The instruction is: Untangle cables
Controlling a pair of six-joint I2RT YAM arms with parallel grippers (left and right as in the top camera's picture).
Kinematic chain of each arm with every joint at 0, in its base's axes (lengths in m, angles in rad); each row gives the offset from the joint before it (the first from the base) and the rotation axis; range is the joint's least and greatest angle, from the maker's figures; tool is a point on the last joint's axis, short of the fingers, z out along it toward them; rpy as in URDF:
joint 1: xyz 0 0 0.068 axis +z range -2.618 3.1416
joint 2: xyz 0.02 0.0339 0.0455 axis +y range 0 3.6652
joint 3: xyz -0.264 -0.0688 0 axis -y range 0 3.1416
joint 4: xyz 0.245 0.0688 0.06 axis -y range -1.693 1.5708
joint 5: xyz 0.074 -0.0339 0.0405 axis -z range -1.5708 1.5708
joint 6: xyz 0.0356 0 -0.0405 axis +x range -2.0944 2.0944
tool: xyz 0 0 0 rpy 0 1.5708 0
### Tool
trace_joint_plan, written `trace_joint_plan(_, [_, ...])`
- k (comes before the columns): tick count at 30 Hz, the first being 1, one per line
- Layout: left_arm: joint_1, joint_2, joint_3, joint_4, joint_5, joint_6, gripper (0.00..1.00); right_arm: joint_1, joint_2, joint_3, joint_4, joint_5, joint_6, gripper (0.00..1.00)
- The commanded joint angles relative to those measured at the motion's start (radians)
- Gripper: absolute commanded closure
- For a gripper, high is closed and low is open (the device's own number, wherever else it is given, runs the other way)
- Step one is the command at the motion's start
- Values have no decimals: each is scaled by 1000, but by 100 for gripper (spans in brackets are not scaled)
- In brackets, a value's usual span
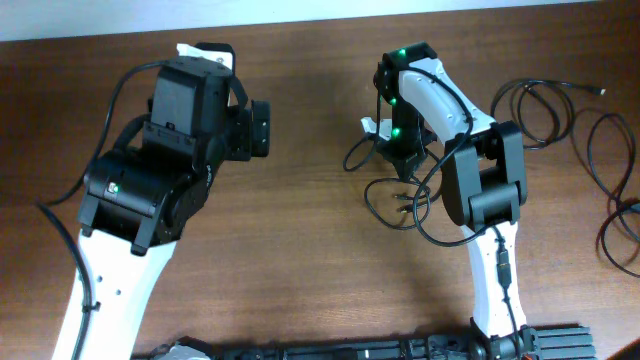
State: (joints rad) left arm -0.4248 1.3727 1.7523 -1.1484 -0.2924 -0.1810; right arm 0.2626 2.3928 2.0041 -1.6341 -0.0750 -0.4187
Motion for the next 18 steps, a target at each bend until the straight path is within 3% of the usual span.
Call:
trace_joint_plan(1, [4,-2,11,2,-3,-12,1,-8,-21,-4,1,10,-7,96])
trace_joint_plan(8, [4,-2,11,2,-3,-13,1,-74,-21,122,-39,24,40,96])
trace_joint_plan(18, [4,-2,11,2,-3,-13,1,-194,-23,601,-60,31,194,96])
